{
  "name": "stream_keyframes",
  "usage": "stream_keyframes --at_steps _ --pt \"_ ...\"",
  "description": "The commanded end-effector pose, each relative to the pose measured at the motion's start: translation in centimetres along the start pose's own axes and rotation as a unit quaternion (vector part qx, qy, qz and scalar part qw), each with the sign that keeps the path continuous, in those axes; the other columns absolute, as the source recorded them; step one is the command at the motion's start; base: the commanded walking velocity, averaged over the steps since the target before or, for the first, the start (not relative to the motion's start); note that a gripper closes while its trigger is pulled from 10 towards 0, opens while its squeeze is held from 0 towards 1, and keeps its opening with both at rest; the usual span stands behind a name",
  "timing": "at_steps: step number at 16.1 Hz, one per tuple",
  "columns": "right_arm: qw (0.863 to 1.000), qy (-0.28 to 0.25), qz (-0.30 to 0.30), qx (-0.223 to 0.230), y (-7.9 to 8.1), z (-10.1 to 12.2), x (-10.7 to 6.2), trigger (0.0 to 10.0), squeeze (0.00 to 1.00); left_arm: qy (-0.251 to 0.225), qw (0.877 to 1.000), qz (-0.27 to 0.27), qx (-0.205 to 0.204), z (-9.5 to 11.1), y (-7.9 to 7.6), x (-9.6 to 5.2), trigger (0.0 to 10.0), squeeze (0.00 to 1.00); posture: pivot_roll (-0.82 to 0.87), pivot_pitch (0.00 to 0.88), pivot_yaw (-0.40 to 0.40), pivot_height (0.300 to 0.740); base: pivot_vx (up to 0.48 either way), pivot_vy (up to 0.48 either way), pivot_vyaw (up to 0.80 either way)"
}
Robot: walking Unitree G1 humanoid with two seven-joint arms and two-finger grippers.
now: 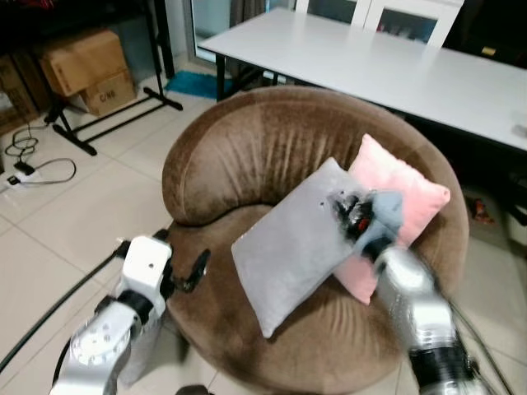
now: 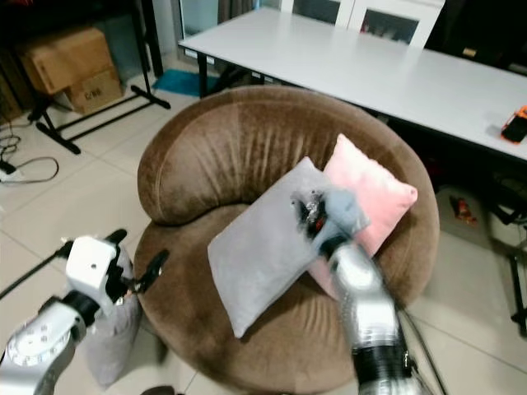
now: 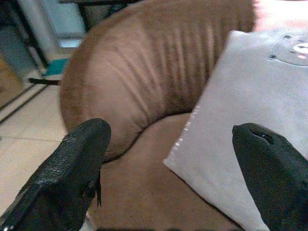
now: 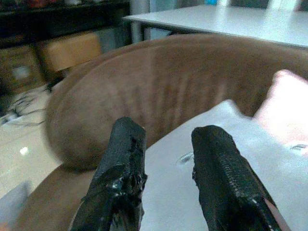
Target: Move the pillow to the sofa from floor
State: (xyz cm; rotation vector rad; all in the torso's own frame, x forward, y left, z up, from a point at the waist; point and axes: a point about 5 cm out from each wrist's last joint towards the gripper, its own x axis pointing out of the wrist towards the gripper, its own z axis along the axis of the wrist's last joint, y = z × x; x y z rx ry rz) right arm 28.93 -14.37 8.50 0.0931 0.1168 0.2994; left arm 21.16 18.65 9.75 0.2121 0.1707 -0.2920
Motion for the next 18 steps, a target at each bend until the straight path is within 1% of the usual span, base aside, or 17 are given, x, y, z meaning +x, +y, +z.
stream_keyframes --at_steps 1,2,4,5,7,9,11,14,18 --pt "1.0 -0.004 0.013 -0.014 0.4 0.8 -0.2 10.0 0.0 -0.015 1.0 0.015 0.011 0.6 0.0 -0.1 10.0 0.0 0.1 0.0 -0.096 0.74 0.0 0.382 0.0" --pt "1.0 0.0 0.021 -0.023 0.7 0.6 -0.4 10.0 0.0 -0.015 1.0 0.024 0.011 0.5 0.1 -0.1 10.0 0.0 0.1 0.0 -0.099 0.74 0.0 0.416 0.0" --pt "0.999 0.016 0.034 -0.036 1.5 0.6 -1.1 10.0 0.0 -0.013 0.999 0.048 0.014 0.4 0.3 -0.2 10.0 0.0 0.1 0.0 -0.102 0.74 0.0 0.435 0.54" --pt "0.998 0.014 0.042 -0.044 1.8 0.9 -1.2 10.0 0.0 -0.012 0.998 0.052 0.014 0.4 0.4 -0.3 10.0 0.0 0.1 0.0 -0.102 0.74 0.0 0.431 0.48" --pt "0.998 0.017 0.045 -0.044 2.1 1.2 -1.1 10.0 0.0 -0.011 0.998 0.053 0.02 0.4 0.3 -0.2 10.0 0.0 0.1 0.0 -0.104 0.74 0.0 0.431 0.0" --pt "0.998 0.025 0.035 -0.046 2.0 1.2 -1.0 10.0 0.0 -0.013 0.998 0.056 0.023 0.4 0.3 -0.2 10.0 0.0 0.1 0.0 -0.106 0.74 0.0 0.431 0.0" --pt "0.999 0.039 0.014 -0.034 1.6 1.0 -1.0 10.0 0.0 -0.013 0.998 0.06 0.024 0.5 0.3 -0.2 10.0 0.0 0.1 0.0 -0.106 0.74 0.0 0.429 0.0" --pt "0.998 0.056 0.021 -0.032 1.7 0.8 -0.9 10.0 0.0 -0.014 0.997 0.064 0.027 0.6 0.5 -0.1 10.0 0.0 0.1 0.0 -0.104 0.74 0.0 0.428 0.0" --pt "0.997 0.062 0.017 -0.031 1.6 0.8 -0.8 10.0 0.0 -0.016 0.997 0.07 0.028 0.8 0.7 0.0 10.0 0.0 0.1 0.0 -0.106 0.74 0.0 0.428 0.0"
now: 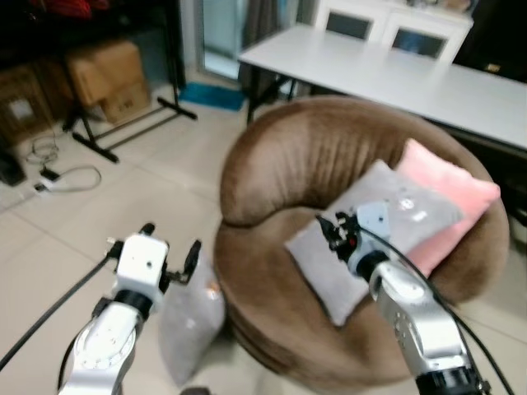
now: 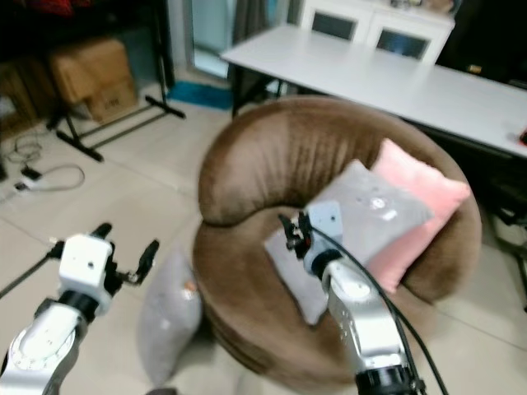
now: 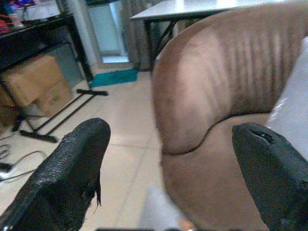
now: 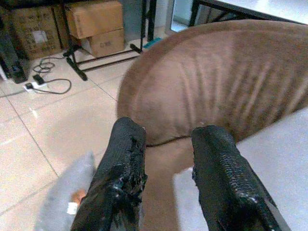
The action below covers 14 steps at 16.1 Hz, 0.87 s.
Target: Move the pillow to the sofa from floor
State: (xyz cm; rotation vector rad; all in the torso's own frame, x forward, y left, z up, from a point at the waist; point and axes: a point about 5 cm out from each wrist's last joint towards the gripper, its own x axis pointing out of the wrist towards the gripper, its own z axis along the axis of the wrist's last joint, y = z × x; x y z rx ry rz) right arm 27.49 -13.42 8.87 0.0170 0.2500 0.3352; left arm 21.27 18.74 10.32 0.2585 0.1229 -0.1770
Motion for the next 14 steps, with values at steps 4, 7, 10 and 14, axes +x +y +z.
stream_keyframes --at_steps 4,7,10,14 --pt "1.0 -0.005 0.006 0.011 0.35 0.69 0.34 10.0 0.0 -0.001 1.0 0.015 0.007 0.26 0.74 0.06 10.0 0.0 0.1 0.0 -0.106 0.74 0.0 0.406 0.0" --pt "1.0 -0.001 0.01 0.003 0.37 0.59 0.32 10.0 0.0 -0.012 1.0 0.017 0.003 0.56 0.75 0.09 10.0 0.0 0.1 0.0 -0.106 0.74 0.0 0.097 0.0" --pt "1.0 0.001 0.022 -0.002 0.8 0.56 0.35 10.0 0.0 -0.02 1.0 0.017 -0.001 0.76 0.87 0.22 10.0 0.0 0.1 0.0 -0.101 0.74 0.0 0.0 0.53" --pt "1.0 0.004 0.022 -0.001 0.77 0.53 0.44 10.0 0.0 -0.021 1.0 0.019 -0.004 0.82 1.05 0.21 10.0 0.0 0.11 0.0 -0.1 0.74 0.157 0.0 0.8"
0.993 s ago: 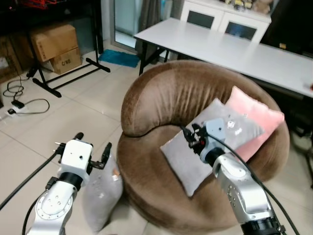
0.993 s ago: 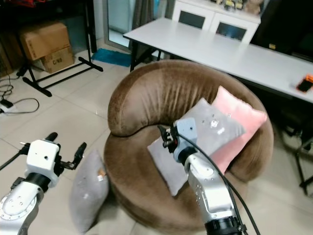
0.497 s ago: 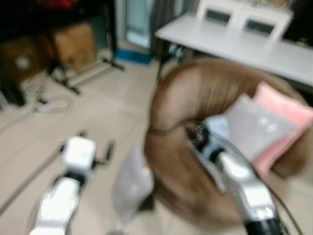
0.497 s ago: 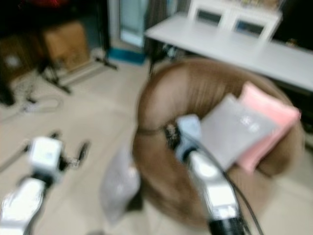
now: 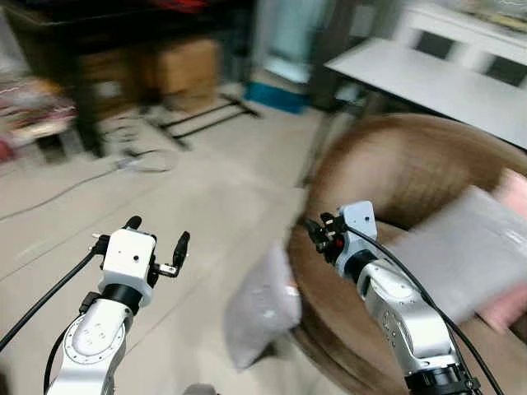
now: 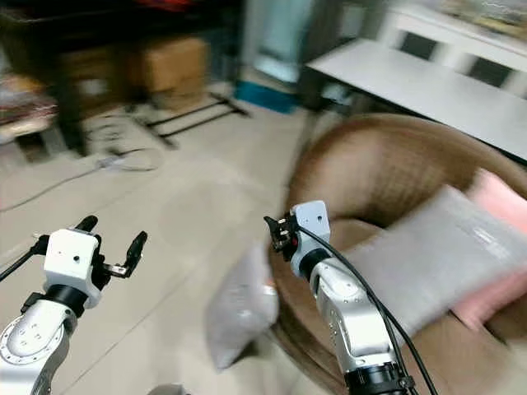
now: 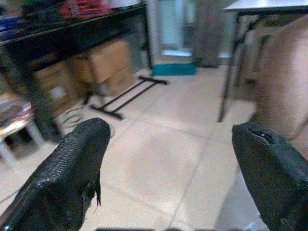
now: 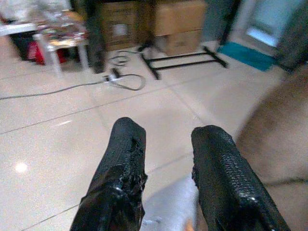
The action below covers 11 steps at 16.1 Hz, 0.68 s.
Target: Move the pillow to the sofa from floor
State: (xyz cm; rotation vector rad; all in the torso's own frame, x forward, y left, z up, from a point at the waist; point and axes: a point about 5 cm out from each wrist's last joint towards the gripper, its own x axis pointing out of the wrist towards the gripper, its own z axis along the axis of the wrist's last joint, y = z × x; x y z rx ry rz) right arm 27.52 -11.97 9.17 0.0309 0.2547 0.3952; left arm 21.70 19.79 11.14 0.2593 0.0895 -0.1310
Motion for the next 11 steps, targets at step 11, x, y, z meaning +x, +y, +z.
stream_keyframes --at_steps 11 --pt "0.998 0.011 -0.065 -0.001 -1.7 -0.4 0.0 10.0 0.0 -0.001 1.0 0.001 0.009 0.1 0.4 0.3 10.0 0.0 0.11 0.0 -0.096 0.74 0.313 0.0 0.07"
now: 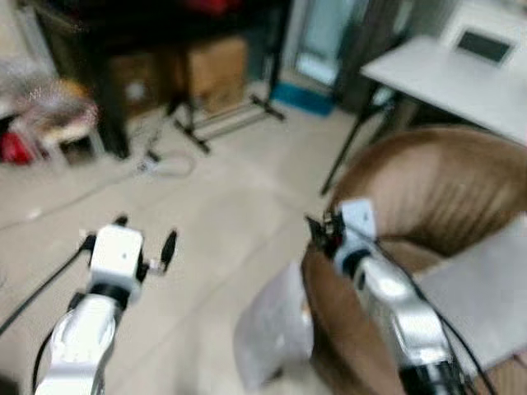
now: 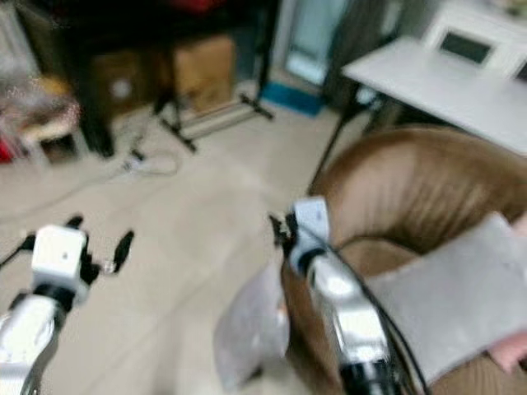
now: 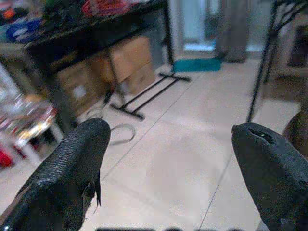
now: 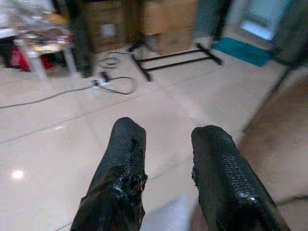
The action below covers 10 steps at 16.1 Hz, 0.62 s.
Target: Move the pillow to the sofa from floor
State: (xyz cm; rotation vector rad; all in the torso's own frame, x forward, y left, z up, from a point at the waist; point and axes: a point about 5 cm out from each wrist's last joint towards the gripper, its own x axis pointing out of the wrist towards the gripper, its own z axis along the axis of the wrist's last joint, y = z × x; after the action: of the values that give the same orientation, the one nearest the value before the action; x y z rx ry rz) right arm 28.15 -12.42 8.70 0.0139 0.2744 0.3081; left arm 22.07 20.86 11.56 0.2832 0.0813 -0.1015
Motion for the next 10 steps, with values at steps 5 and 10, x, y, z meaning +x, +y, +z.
stream_keyframes --at_steps 5,10 --pt "1.0 -0.014 -0.023 0.0 -1.27 0.22 -0.38 10.0 0.0 -0.006 1.0 0.011 0.017 -0.05 -0.43 0.3 10.0 0.0 0.11 0.0 -0.101 0.74 0.057 0.0 0.0" --pt "1.0 -0.027 -0.012 0.004 -1.33 0.28 -0.78 10.0 0.0 -0.018 0.999 0.035 0.018 -0.32 -0.28 0.19 10.0 0.0 0.09 0.0 -0.095 0.695 0.0 0.0 0.0"
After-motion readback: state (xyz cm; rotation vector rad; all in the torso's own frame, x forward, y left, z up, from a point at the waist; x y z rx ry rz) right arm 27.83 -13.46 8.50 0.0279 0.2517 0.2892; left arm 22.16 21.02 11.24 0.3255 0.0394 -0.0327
